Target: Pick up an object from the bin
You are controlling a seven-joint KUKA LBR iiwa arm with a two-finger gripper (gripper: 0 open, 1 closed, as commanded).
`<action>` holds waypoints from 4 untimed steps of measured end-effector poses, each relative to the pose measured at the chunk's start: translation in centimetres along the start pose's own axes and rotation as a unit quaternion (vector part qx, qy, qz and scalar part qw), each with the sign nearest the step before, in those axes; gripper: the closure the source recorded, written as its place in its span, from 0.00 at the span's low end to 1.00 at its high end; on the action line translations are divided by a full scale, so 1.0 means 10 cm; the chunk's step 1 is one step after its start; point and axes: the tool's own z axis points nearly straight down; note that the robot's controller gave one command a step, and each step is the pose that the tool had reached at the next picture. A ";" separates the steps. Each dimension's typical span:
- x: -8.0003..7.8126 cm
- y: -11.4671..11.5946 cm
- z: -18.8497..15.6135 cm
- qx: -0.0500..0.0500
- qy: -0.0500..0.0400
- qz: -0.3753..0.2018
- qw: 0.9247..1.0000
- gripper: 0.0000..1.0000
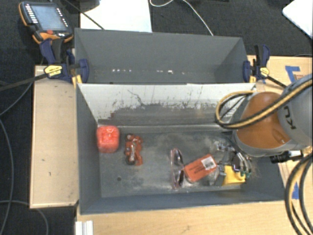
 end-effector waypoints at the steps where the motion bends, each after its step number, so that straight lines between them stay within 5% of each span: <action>1: 0.07 0.25 0.00 -0.001 0.006 -0.122 0.992 0.00; 2: 0.28 0.73 0.00 -0.001 0.001 -0.014 1.000 0.00; 3: 0.27 0.84 0.00 -0.002 0.004 -0.134 0.991 1.00; 4: 0.27 0.84 0.00 -0.002 0.004 -0.135 0.991 1.00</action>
Offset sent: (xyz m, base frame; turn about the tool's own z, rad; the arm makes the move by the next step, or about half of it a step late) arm -0.0137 0.0743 -0.0006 -0.0249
